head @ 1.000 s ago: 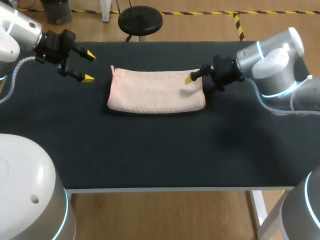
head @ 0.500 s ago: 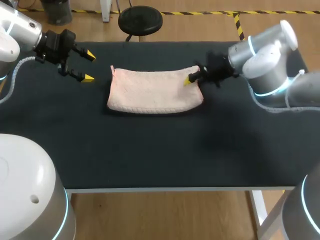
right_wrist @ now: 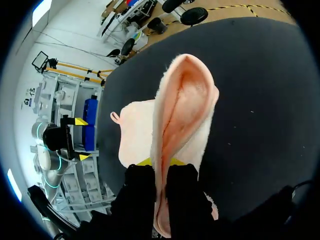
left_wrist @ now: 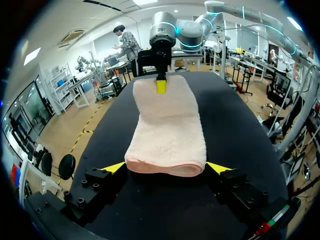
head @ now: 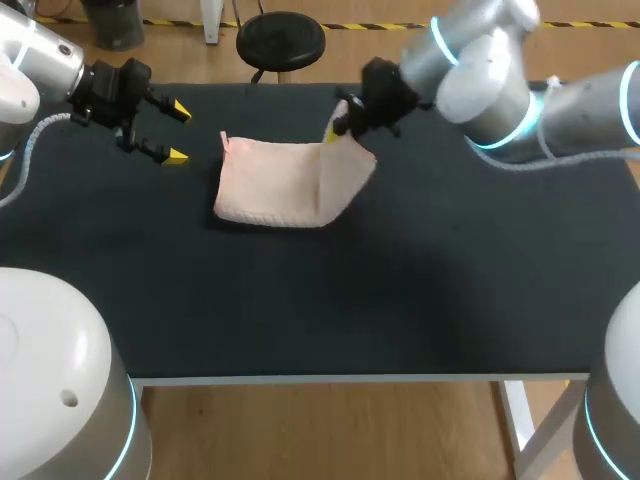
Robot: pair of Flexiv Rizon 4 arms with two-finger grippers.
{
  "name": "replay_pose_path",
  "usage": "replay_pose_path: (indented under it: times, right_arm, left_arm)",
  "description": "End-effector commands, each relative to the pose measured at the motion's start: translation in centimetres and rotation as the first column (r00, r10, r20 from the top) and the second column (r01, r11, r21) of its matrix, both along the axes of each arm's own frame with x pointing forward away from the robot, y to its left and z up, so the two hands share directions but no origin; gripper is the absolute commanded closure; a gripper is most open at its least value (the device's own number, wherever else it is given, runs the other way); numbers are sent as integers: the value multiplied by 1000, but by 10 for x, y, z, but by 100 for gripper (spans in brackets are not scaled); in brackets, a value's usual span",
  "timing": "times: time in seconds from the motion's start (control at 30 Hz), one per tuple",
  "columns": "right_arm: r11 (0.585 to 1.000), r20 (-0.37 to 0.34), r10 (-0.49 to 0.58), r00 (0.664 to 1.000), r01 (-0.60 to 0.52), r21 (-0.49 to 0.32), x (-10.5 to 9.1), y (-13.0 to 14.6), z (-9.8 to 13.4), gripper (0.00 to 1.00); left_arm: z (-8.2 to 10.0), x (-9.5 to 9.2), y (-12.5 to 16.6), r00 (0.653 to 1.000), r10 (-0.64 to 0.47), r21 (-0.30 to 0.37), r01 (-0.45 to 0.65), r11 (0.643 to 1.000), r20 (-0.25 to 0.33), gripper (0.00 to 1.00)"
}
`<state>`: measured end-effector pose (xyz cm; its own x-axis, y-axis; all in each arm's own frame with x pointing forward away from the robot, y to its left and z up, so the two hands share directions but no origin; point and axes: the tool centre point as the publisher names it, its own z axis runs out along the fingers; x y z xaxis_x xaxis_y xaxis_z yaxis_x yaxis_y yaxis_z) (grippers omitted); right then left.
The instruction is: Fold the towel
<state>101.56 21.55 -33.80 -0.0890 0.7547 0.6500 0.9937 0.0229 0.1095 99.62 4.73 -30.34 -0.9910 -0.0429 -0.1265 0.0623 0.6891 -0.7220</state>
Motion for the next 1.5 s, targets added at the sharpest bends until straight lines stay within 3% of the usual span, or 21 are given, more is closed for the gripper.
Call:
replay_pose_path:
  times: [0.03, 0.3, 0.53, 0.57, 0.6, 0.97, 1.03, 1.23, 1.3, 1.37, 1.5]
  right_arm:
    - [996, -13, -2, 1000, 1, -88, 12, 46, -9, 100]
    - [999, -23, -8, 1000, 6, -49, 8, 106, -16, 100]
    - [998, -37, 39, 999, -41, -51, -8, 135, -22, 100]
    - [997, -36, 43, 998, -45, -59, -11, 137, -24, 72]
    - [997, -36, 46, 998, -48, -60, -13, 138, -25, 0]
    - [995, 32, -57, 998, 54, 81, -15, 150, 7, 0]
    - [986, 11, -96, 995, 94, 139, -13, 151, 17, 0]
    - [965, 84, -157, 984, 135, 223, -14, 138, 42, 0]
    - [966, 149, -136, 980, 97, 239, -15, 127, 47, 0]
    - [964, 215, -40, 976, -19, 264, -22, 116, 56, 0]
    - [967, 231, -13, 973, -46, 250, -25, 110, 58, 0]
  left_arm:
    - [-1, 0, 0, 1000, 0, -1, 0, 1000, 2, 0]
    - [-1, 0, 0, 1000, 0, -1, 0, 1000, 2, 0]
    - [-1, 0, 0, 1000, 0, -1, 0, 1000, 2, 0]
    - [-1, 0, 0, 1000, 0, -1, 0, 1000, 2, 0]
    - [-1, 0, 0, 1000, 0, -1, 0, 1000, 2, 0]
    - [-1, 0, 0, 1000, 0, -1, 0, 1000, 2, 0]
    - [-1, 0, 0, 1000, 0, -1, 0, 1000, 2, 0]
    - [-1, 0, 0, 1000, 0, -1, 0, 1000, 2, 0]
    - [-1, 0, 0, 1000, 0, -1, 0, 1000, 2, 0]
    - [-1, 0, 0, 1000, 0, -1, 0, 1000, 2, 0]
    - [-1, 0, 0, 1000, 0, -1, 0, 1000, 2, 0]
